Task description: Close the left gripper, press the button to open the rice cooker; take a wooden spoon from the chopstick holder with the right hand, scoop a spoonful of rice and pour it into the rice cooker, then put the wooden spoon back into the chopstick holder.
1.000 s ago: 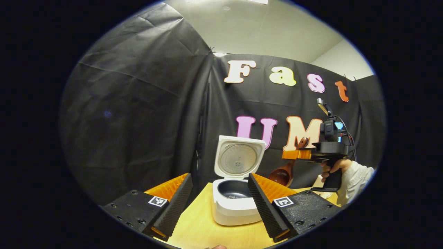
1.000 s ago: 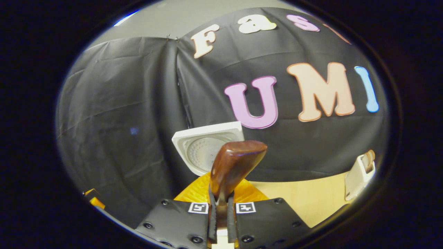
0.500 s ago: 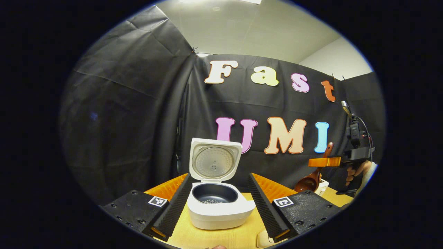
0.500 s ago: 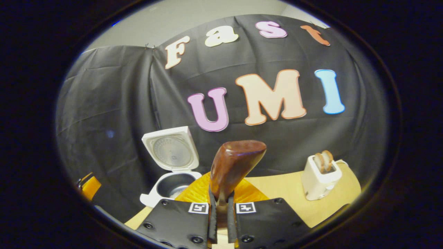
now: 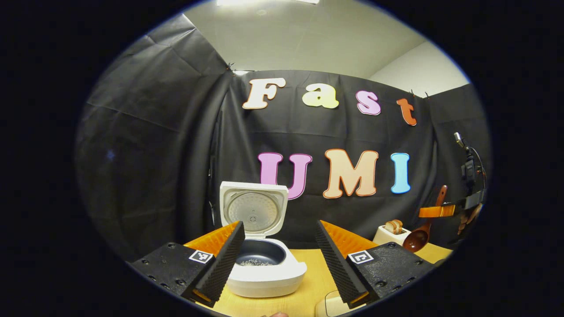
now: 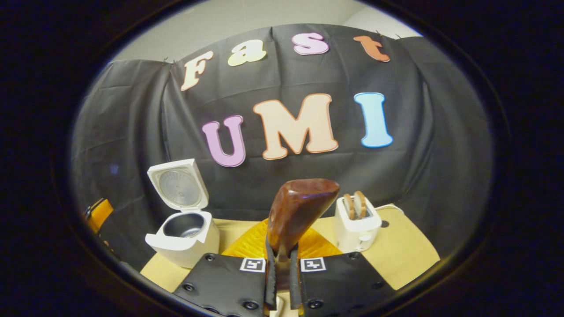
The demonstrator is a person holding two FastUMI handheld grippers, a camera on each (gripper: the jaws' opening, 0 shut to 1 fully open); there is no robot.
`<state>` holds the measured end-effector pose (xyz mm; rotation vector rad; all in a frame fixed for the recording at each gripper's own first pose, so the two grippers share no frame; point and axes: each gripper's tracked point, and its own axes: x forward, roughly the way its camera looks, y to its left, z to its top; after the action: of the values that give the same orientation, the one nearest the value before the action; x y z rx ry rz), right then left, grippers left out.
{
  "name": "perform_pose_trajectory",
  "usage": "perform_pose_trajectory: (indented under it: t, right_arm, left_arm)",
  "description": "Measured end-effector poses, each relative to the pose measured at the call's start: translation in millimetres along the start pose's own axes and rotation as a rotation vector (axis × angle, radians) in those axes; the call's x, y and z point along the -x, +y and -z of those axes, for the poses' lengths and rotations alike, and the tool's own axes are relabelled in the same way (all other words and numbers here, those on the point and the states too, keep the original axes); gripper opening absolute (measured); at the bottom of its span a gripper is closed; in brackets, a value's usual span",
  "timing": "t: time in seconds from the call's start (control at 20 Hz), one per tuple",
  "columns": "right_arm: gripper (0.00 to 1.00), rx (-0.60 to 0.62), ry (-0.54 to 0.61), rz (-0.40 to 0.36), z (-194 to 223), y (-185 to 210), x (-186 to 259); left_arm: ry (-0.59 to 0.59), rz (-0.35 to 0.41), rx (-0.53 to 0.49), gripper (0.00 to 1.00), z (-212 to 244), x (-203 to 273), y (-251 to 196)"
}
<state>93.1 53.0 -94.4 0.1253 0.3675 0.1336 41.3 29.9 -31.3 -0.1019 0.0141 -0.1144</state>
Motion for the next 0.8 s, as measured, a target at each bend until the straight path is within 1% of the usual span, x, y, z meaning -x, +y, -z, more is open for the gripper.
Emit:
perform_pose_trajectory:
  t: [0.05, 0.25, 0.35, 0.4, 0.45, 0.5, 0.55, 0.8]
  right_arm:
    - [0.13, -0.001, 0.009, 0.018, 3.4, -13.5, 3.4]
    - [0.14, -0.028, 0.027, 0.102, 18.1, -67.6, 30.5]
    - [0.13, -0.042, 0.054, 0.141, 33.4, -90.7, 42.5]
    - [0.13, -0.049, 0.073, 0.158, 43.1, -101.2, 45.7]
    - [0.15, -0.058, 0.094, 0.174, 54.1, -110.8, 50.3]
    - [0.14, -0.068, 0.118, 0.184, 66.4, -118.3, 54.0]
    - [0.13, -0.078, 0.136, 0.19, 75.9, -122.5, 58.0]
    - [0.13, -0.106, 0.231, 0.224, 135.6, -142.8, 67.5]
  left_arm:
    - [0.0, 0.006, 0.0, 0.95, -0.5, -3.3, -5.1]
    - [-0.006, 0.014, -0.009, 0.95, -2.7, -11.9, -20.4]
    - [-0.006, 0.019, -0.011, 0.95, -1.8, -15.4, -28.3]
    - [-0.001, 0.022, -0.011, 0.92, -0.5, -16.9, -31.4]
    - [0.003, 0.025, -0.011, 0.92, 1.4, -18.3, -35.2]
    - [0.006, 0.028, -0.011, 0.95, 2.8, -19.3, -38.3]
    - [0.008, 0.03, -0.013, 0.95, 4.0, -20.8, -41.2]
    - [0.017, 0.04, -0.027, 0.95, 6.2, -27.0, -54.7]
